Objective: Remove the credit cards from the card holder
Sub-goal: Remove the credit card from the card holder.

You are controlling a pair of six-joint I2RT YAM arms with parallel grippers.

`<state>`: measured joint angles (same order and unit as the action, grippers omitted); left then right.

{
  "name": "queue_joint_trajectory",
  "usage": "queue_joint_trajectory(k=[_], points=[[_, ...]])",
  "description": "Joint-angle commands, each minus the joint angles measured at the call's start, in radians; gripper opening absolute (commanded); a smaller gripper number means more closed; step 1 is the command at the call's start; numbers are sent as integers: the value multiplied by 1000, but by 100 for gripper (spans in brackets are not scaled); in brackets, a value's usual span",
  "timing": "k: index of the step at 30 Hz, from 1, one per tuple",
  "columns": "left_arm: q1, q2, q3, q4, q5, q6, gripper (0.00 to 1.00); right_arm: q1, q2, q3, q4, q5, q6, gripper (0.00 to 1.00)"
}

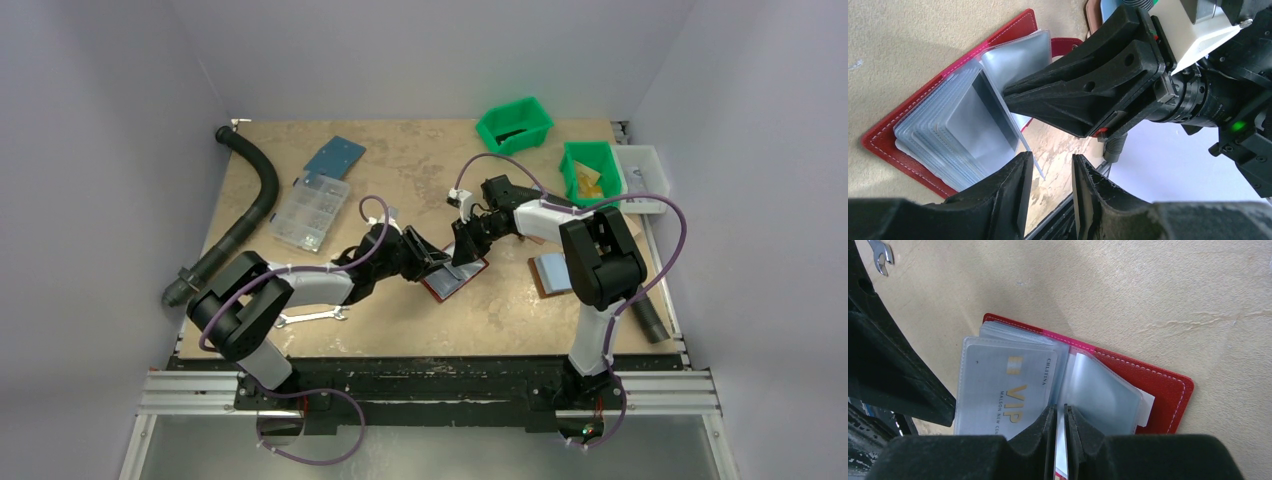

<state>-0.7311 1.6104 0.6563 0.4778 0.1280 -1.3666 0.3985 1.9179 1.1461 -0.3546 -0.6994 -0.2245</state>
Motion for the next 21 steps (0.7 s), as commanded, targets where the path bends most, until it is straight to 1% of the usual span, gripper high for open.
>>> queue_joint_trajectory(k=[1,8,21], points=[[13,16,3,8,21,-43,38,20,28,6,-37,1,-9,20],[18,39,15,-18,22,-43,38,20,29,6,-39,1,-9,20],[26,131,50,23,40,-22,37,20,27,6,-41,-1,-12,21]])
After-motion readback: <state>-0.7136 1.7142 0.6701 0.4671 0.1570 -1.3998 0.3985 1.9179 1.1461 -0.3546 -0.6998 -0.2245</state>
